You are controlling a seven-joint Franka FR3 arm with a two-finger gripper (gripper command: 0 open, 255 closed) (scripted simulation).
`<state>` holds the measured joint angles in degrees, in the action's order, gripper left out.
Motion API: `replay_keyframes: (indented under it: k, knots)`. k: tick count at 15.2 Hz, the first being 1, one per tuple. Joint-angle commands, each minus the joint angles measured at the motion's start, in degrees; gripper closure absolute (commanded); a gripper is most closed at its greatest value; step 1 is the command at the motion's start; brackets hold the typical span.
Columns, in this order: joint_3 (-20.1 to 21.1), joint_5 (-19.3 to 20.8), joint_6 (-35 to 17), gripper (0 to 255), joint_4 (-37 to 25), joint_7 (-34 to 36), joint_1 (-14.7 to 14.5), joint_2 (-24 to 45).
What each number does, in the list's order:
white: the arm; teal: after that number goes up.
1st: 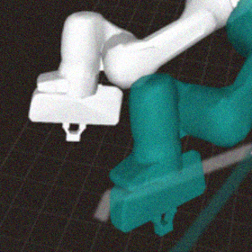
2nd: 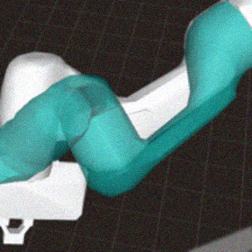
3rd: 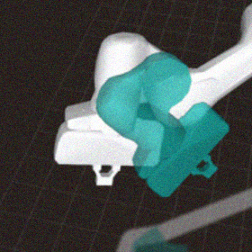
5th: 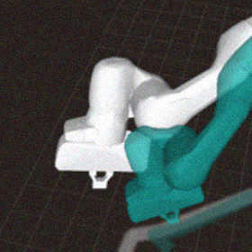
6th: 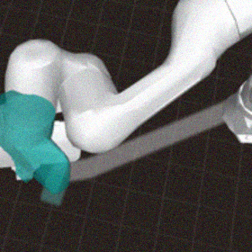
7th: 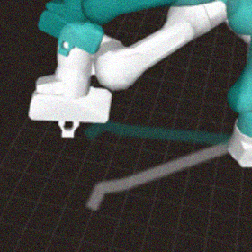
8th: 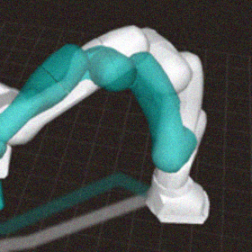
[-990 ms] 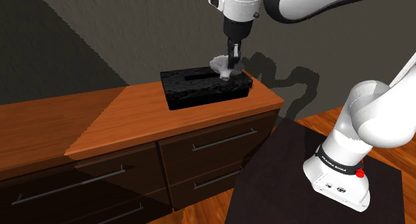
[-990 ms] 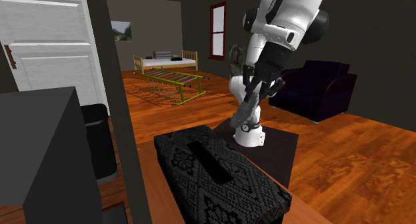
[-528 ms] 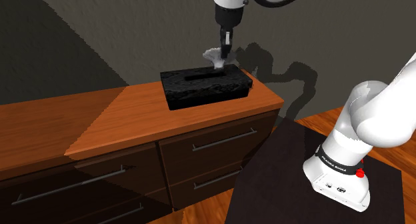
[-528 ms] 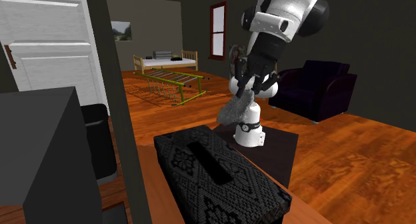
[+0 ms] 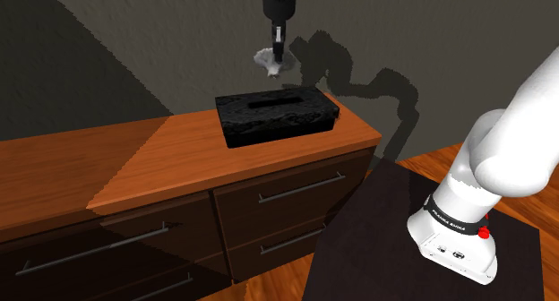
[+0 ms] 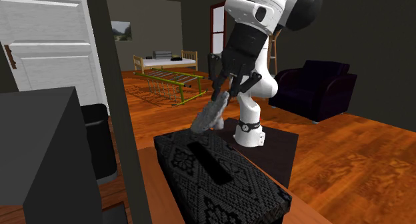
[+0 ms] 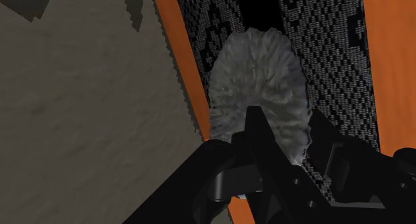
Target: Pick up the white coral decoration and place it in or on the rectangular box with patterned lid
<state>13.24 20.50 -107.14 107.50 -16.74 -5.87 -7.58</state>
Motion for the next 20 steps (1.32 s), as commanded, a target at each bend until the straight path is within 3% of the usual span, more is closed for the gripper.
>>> replay_keyframes:
  k: [1, 17, 20]
  knots:
    - [-0.4, 0.4, -0.6, 255, -1.3, -0.5, 0.4, 1.7]
    - [-0.5, 2.7, -12.0, 255, 9.6, 4.2, 0.7, 3.0]
    - [-0.5, 2.7, -12.0, 255, 9.6, 4.2, 0.7, 3.0]
